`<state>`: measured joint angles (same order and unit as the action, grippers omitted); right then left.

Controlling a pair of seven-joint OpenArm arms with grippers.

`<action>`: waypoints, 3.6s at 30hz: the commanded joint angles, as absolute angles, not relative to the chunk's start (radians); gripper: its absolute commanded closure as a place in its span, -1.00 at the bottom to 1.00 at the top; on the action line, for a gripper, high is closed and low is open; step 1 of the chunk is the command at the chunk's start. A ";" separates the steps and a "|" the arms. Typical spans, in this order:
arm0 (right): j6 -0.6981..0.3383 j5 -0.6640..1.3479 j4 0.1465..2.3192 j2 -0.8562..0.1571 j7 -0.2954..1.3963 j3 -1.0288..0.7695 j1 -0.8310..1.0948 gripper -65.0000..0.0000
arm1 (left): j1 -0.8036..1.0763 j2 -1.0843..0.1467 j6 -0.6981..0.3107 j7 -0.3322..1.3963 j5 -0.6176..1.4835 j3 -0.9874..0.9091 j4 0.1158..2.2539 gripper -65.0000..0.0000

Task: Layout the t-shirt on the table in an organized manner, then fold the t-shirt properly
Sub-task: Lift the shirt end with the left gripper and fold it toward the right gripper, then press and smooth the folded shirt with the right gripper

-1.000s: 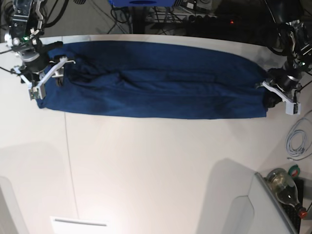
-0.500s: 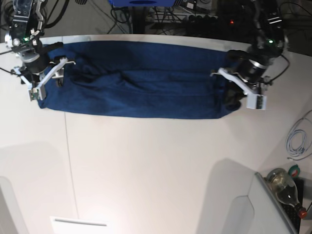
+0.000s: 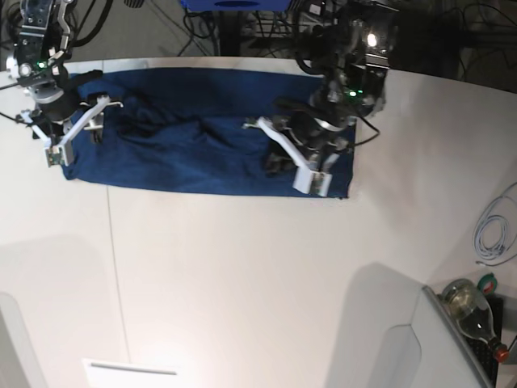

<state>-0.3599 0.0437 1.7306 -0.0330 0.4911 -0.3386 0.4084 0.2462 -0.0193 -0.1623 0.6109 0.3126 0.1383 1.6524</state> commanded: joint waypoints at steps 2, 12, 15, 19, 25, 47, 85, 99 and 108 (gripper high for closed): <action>-0.360 0.047 1.747 -0.039 0.472 -0.344 0.406 -0.01 | 0.213 -0.016 -0.148 0.587 0.325 0.170 1.646 1.00; -0.360 0.047 1.747 -0.039 0.472 -0.344 0.404 -0.01 | 0.163 -0.015 -0.136 0.561 0.332 0.216 1.580 1.00; -0.360 0.047 1.747 -0.039 0.472 -0.344 0.404 -0.01 | 0.157 -0.013 -0.136 0.561 0.334 0.223 1.555 1.00; -0.360 0.047 1.747 -0.039 0.472 -0.344 0.404 -0.01 | 0.157 0.010 -0.136 0.561 0.325 0.223 1.532 1.00; -0.360 0.047 1.747 -0.039 0.472 -0.344 0.404 -0.01 | 0.137 0.012 -0.136 0.564 0.334 0.226 1.491 1.00; -0.363 0.048 1.802 -0.036 0.472 -0.332 0.412 -0.01 | 0.182 -0.071 -0.134 0.565 0.334 0.288 1.722 -0.16; -0.427 0.045 1.285 0.097 0.656 0.638 -0.133 0.19 | 0.481 -0.171 -0.248 0.558 0.325 -0.941 1.546 1.00; -0.427 0.045 1.572 -0.007 0.785 0.590 0.024 0.98 | 0.470 -0.173 -0.265 0.558 0.325 -0.937 1.534 1.00; -0.430 0.048 1.698 -0.099 0.803 0.469 0.179 0.98 | 0.433 -0.173 -0.265 0.558 0.323 -0.934 1.491 1.00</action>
<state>-0.4274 0.0364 1.6764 -0.1040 0.8230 0.4686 0.1856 0.4301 -0.1528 -0.2661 0.5728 0.3214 -0.9260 1.4769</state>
